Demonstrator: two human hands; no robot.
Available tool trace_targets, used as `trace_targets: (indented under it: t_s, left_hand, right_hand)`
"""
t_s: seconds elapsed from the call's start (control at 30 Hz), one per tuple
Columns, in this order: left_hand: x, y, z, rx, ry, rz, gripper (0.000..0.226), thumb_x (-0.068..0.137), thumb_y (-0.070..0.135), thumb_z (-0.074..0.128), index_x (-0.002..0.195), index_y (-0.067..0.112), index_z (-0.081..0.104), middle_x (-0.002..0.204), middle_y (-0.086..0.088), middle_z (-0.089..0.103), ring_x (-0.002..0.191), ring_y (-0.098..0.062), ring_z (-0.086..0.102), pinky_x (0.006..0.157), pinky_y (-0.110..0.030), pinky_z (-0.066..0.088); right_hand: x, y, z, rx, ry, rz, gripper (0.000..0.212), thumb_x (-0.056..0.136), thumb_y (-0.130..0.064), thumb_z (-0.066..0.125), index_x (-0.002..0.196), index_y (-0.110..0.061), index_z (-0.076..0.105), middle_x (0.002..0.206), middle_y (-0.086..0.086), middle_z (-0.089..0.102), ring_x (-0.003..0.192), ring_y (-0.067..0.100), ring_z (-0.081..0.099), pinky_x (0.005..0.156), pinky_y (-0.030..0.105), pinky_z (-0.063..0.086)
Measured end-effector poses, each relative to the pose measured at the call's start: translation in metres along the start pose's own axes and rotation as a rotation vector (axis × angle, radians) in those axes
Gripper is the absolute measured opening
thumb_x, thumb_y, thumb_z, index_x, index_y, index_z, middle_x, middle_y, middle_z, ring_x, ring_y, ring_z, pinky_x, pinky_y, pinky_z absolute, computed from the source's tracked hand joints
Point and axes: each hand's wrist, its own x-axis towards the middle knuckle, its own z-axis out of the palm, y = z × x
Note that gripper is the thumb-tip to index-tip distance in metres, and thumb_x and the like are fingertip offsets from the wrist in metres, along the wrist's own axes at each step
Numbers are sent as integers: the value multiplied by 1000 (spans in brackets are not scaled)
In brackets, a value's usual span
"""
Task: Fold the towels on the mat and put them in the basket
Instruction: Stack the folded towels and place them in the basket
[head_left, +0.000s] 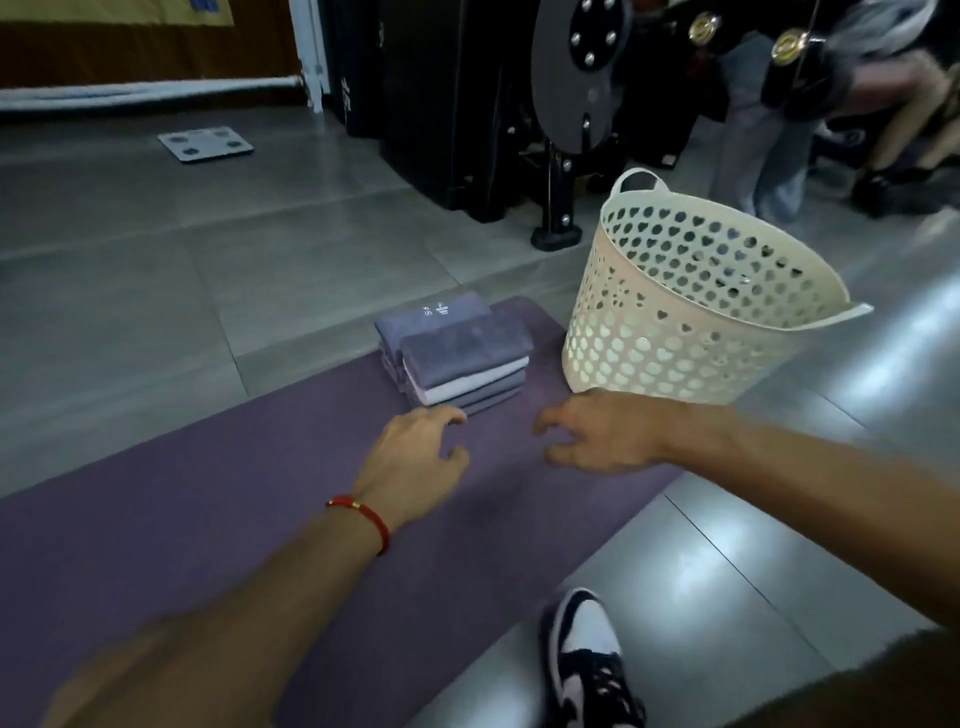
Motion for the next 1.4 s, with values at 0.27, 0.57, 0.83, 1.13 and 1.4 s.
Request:
trace_targets:
  t_s: [0.27,0.57,0.83,1.13,1.4]
  left_hand:
    - [4,-12,35,-17,-115,-1,55,85,34,60,139,31,49,141,1,51,130,-25,44,109,-33,34]
    - [17,-28,48,-157,-60,-202,70,72,62,49,138,40,49,143,9,49,135,-14,41,117,-35,29]
    - [-11,11,84,-116,-185,-427,75,71,60,49,142,40,46,154,7,35,143,-13,27,118,-29,23]
    - [-5,182,23,-177,-291,-793,56,85,34,61,139,22,50,136,-5,52,131,-27,37,108,-40,37]
    - [19,304,-142,-396,-158,-902,48,80,39,59,127,28,57,130,2,58,123,-22,50,99,-42,47]
  right_hand:
    - [8,10,36,45,140,-25,59,92,-43,55,147,-31,39,146,0,47,130,26,51,105,45,44]
    - [53,42,63,42,139,-85,66,93,-45,53,153,-35,28,152,-2,37,134,28,45,102,50,46]
    - [31,71,84,220,189,-76,67,88,-36,60,150,-28,38,156,6,38,138,31,43,100,52,46]
    - [-75,65,38,771,-144,331,53,93,-27,54,144,-19,44,139,8,52,122,31,54,100,47,48]
    - [-154,95,-142,637,-324,284,46,95,-28,51,139,-15,48,134,11,54,116,27,57,94,36,47]
